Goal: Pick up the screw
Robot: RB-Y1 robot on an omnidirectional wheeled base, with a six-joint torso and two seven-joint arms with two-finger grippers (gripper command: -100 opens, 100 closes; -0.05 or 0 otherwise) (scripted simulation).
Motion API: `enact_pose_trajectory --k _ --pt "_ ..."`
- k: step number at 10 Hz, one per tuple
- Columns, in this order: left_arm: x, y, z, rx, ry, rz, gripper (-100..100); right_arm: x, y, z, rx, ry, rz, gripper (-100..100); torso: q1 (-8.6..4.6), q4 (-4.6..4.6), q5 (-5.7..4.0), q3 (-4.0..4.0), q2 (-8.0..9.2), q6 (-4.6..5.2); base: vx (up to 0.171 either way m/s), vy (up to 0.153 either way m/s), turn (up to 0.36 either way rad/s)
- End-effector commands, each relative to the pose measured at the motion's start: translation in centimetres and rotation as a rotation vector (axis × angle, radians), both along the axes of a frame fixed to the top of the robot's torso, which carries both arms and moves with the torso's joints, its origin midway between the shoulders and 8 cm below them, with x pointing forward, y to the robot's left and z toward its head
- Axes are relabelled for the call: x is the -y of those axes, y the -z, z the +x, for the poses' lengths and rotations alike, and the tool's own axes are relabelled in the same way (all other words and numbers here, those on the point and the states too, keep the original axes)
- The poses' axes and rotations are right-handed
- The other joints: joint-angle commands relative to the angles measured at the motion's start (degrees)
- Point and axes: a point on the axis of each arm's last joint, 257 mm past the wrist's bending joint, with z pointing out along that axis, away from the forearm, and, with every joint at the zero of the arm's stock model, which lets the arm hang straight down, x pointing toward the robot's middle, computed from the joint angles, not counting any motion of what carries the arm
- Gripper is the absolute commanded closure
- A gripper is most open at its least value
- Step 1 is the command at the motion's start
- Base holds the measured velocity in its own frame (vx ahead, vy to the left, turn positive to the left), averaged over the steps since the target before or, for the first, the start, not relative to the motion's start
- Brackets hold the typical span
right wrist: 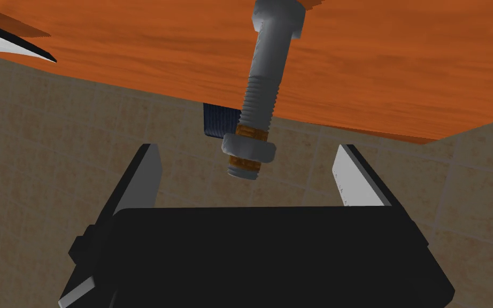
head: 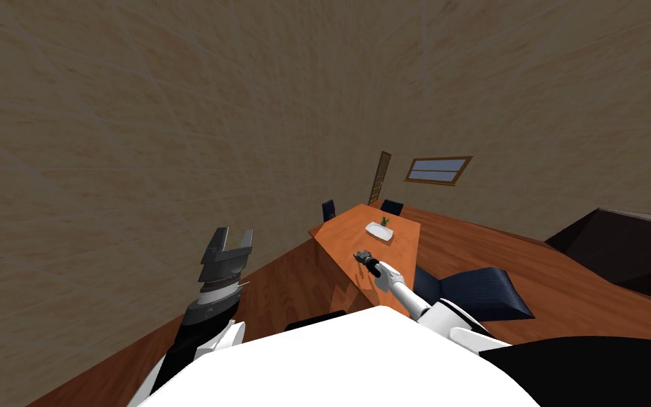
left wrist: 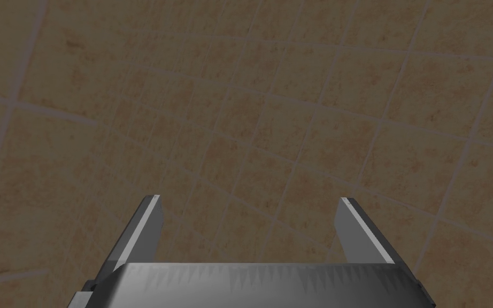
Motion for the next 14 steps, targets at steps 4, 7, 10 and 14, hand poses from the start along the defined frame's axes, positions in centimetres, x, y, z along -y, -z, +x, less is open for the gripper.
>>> enact_pose_trajectory --k 4,7,10,14 --pt "0.0 0.0 0.0 0.0 0.0 0.0 0 0.5 -0.1 0.7 0.0 0.007 -0.036 -100 0.05 0.02 0.01 0.05 0.09 0.01 -0.003 -0.009 0.071" --pt "0.0 0.0 0.0 0.0 0.0 0.0 0 1.4 -0.5 1.4 0.011 0.035 -0.046 -100 -0.12 0.05 -0.02 0.13 0.22 0.04 -0.037 -0.056 0.103" --pt "0.0 0.0 0.0 0.0 0.0 0.0 0 2.3 -0.9 1.8 0.021 0.065 -0.06 -100 -0.06 0.05 -0.01 0.13 0.22 0.04 -0.037 -0.037 0.108" --pt "0.0 0.0 0.0 0.0 0.0 0.0 0 3.9 -1.3 2.1 0.033 0.113 -0.07 -100 0.0 0.03 0.0 0.08 0.14 0.03 -0.027 -0.03 0.087"
